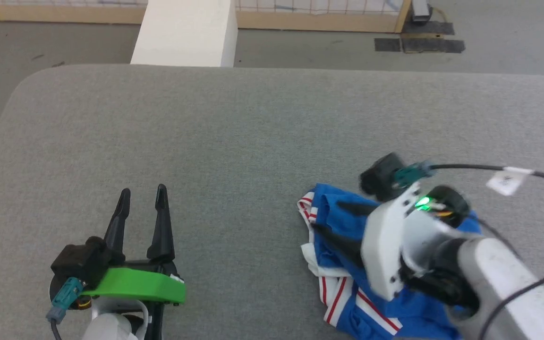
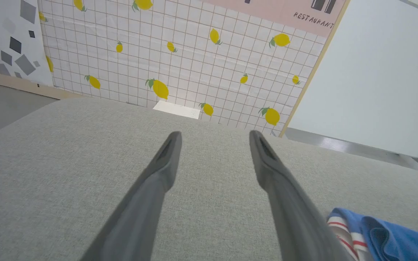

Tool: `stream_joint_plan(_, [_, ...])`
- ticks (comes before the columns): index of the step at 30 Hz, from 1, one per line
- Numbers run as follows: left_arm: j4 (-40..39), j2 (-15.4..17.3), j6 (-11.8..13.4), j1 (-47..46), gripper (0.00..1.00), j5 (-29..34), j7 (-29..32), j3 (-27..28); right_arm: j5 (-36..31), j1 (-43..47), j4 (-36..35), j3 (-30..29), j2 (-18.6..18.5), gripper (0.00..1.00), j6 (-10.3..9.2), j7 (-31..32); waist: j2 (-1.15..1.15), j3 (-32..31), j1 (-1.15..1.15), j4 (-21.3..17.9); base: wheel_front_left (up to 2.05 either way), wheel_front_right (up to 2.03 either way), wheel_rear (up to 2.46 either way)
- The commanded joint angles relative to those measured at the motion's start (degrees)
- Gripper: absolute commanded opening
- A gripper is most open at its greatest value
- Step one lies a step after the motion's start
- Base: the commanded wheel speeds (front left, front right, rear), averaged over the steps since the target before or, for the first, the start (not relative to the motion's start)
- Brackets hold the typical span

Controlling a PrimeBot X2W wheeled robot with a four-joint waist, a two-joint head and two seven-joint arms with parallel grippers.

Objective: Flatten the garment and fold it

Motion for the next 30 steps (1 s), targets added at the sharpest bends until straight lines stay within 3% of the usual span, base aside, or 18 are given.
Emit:
stream_joint_plan(1, [0.3,0.0,-0.4,-0.8,1.00,1.2,-0.2,0.0,-0.8,-0.3,-1.5,-2.0,-1.0,1.00,-0.08,-1.2,0.00,-1.0,0.00,-1.3,0.00,0.00,0.00])
stream_joint_plan(6, [0.4,0.1,-0.3,-1.1,1.00,1.9,-0.2,0.1,-9.2,4.1,-4.5,-10.9,-4.8,1.00,-0.08,-2.9,0.00,-1.5,0.00,-2.9,0.00,0.00,0.00])
stream_joint_plan(14, [0.4,-0.3,-0.2,-1.0,1.00,3.4,-0.2,-0.3,-19.7,15.9,-3.0,-22.2,-4.7,1.00,-0.08,-0.3,0.00,-1.1,0.00,-3.8,0.00,0.00,0.00])
stream_joint_plan(18, [0.4,-0.5,-0.2,-1.2,1.00,3.7,-0.2,-0.4,-21.3,19.8,-1.2,-24.3,-2.8,1.00,-0.08,0.8,0.00,-0.5,0.00,-3.8,0.00,0.00,0.00])
stream_joint_plan(28, [0.3,-0.9,-0.1,-1.3,1.00,4.0,-0.2,-0.6,-20.8,21.1,6.6,-22.9,-1.3,1.00,-0.08,-0.2,0.00,0.7,0.00,-3.4,0.00,0.00,0.00])
stream_joint_plan(29, [0.2,-0.9,-0.1,-1.3,1.00,4.0,-0.2,-0.6,-20.4,20.9,7.4,-22.6,-1.4,0.79,-0.08,-0.2,0.00,0.7,0.00,-3.5,0.00,0.00,0.00])
stream_joint_plan(30, [0.2,-1.0,-0.1,-1.4,1.00,4.0,-0.2,-0.5,-19.8,20.5,7.9,-22.1,-1.7,0.33,-0.08,-0.7,0.00,0.9,0.00,-3.5,0.00,0.00,0.00])
